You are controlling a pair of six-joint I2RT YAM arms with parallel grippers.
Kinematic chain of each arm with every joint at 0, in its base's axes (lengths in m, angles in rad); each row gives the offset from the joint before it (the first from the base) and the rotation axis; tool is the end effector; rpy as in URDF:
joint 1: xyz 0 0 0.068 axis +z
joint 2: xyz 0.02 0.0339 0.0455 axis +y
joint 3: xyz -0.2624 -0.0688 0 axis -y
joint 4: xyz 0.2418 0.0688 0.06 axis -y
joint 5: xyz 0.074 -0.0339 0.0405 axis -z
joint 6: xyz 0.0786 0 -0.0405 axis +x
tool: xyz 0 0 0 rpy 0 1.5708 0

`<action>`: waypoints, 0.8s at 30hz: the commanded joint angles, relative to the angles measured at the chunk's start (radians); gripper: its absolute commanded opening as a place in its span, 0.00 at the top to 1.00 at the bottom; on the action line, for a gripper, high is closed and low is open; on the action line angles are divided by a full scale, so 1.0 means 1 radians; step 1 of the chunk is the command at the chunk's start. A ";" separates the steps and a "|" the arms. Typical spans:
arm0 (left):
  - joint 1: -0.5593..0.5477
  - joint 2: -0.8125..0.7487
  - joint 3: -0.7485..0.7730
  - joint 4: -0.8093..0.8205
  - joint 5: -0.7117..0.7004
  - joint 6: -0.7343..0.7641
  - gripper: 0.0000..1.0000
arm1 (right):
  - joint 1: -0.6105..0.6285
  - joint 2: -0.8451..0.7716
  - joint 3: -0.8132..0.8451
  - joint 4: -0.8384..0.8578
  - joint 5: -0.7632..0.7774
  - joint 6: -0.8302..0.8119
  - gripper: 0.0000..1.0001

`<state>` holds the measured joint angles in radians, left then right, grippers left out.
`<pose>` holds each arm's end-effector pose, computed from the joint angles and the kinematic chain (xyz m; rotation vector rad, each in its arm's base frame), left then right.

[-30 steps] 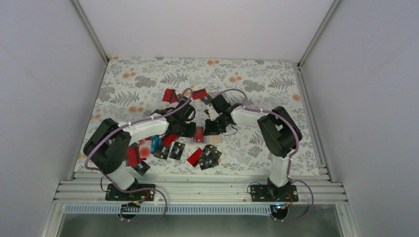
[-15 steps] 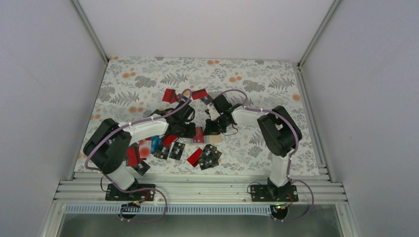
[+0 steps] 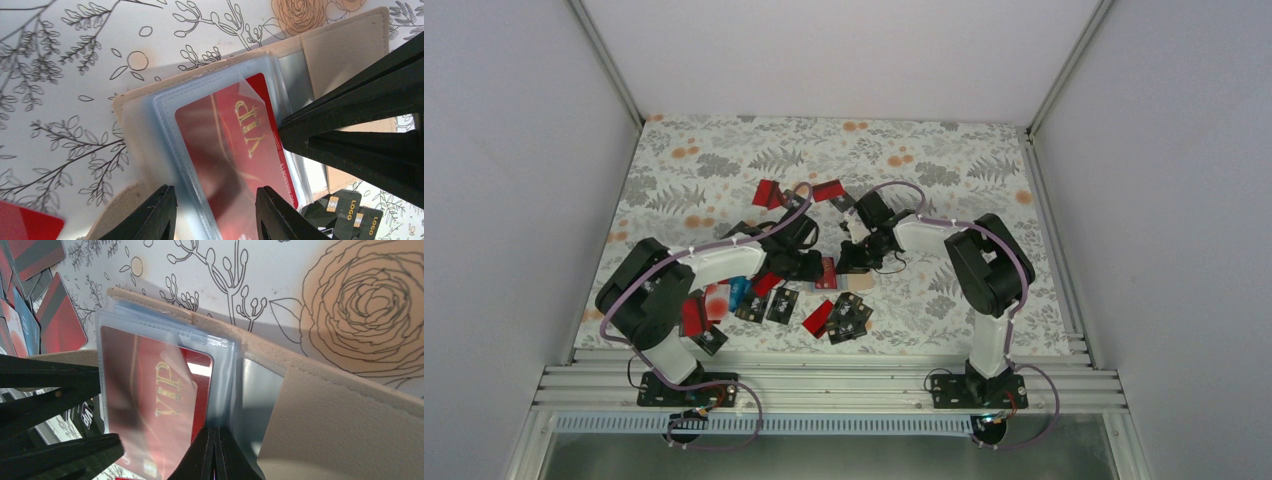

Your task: Put the credit cards into the card holder

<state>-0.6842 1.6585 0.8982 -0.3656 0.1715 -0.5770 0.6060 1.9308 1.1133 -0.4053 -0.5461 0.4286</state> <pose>0.2432 -0.2156 0.1150 0.2063 2.8193 -0.5732 0.2807 0.2442 0.0910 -0.4065 2.9296 0.9758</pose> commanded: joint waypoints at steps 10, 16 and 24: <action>0.004 0.024 0.022 0.017 0.030 -0.011 0.58 | -0.006 0.065 -0.031 -0.003 0.085 -0.022 0.96; 0.003 0.013 0.048 -0.029 0.001 -0.009 0.58 | -0.007 0.066 -0.028 -0.003 0.083 -0.021 0.96; 0.002 0.013 0.055 -0.026 0.019 -0.012 0.58 | -0.007 0.068 -0.025 -0.003 0.079 -0.021 0.96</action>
<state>-0.6815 1.6768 0.9279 -0.3855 0.1848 -0.5846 0.6014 1.9327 1.1137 -0.4046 -0.5526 0.4210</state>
